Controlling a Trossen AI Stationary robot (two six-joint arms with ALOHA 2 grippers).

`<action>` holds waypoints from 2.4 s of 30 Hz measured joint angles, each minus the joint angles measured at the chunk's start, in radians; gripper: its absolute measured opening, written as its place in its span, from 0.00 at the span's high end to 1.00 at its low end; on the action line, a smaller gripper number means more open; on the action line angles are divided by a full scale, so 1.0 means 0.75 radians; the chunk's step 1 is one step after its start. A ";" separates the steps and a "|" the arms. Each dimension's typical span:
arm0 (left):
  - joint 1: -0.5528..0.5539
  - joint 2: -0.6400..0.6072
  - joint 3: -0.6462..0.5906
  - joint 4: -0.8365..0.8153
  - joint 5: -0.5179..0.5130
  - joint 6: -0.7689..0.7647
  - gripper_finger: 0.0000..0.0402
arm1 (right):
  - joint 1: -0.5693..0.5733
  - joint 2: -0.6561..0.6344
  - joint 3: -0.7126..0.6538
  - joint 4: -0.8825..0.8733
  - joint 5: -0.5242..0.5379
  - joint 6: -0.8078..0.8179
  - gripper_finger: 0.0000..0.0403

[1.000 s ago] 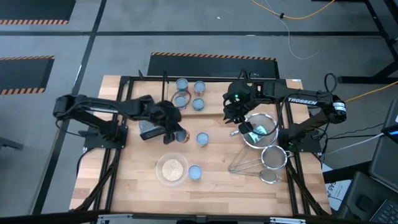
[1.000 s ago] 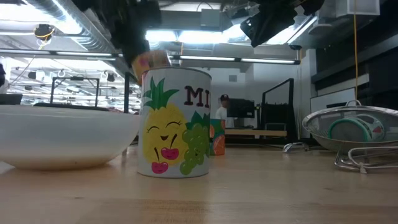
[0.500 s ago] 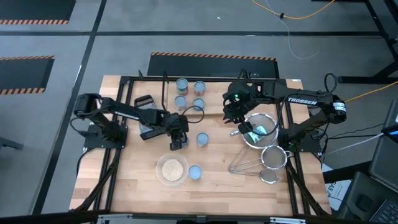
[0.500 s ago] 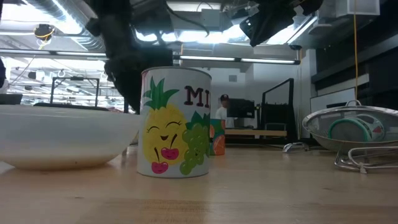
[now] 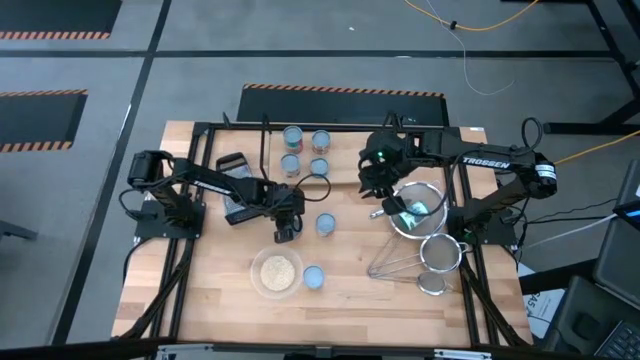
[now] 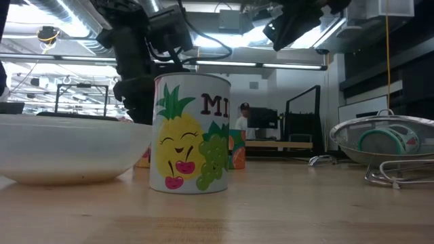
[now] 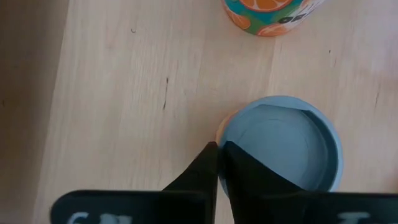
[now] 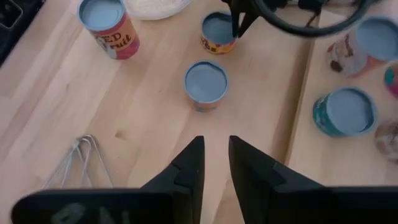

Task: Pick and place cans onto a shelf
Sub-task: Move the yellow pineapple can to middle of the table, then put the white mixed vegetables can on the shelf

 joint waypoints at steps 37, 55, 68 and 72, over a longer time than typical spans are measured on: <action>-0.005 -0.003 0.025 0.021 0.001 -0.027 0.75 | 0.061 -0.454 -0.343 -0.395 0.198 1.171 0.81; -0.042 -0.005 0.219 -0.010 0.001 0.072 0.75 | 0.060 -0.685 -0.672 -0.517 0.355 1.545 0.81; -0.041 -0.005 0.223 -0.010 0.000 0.072 0.75 | 0.004 -0.692 -0.859 -0.410 0.376 1.561 0.81; -0.041 -0.005 0.223 -0.010 0.000 0.072 0.75 | -0.039 -0.692 -0.890 -0.360 0.377 1.506 0.81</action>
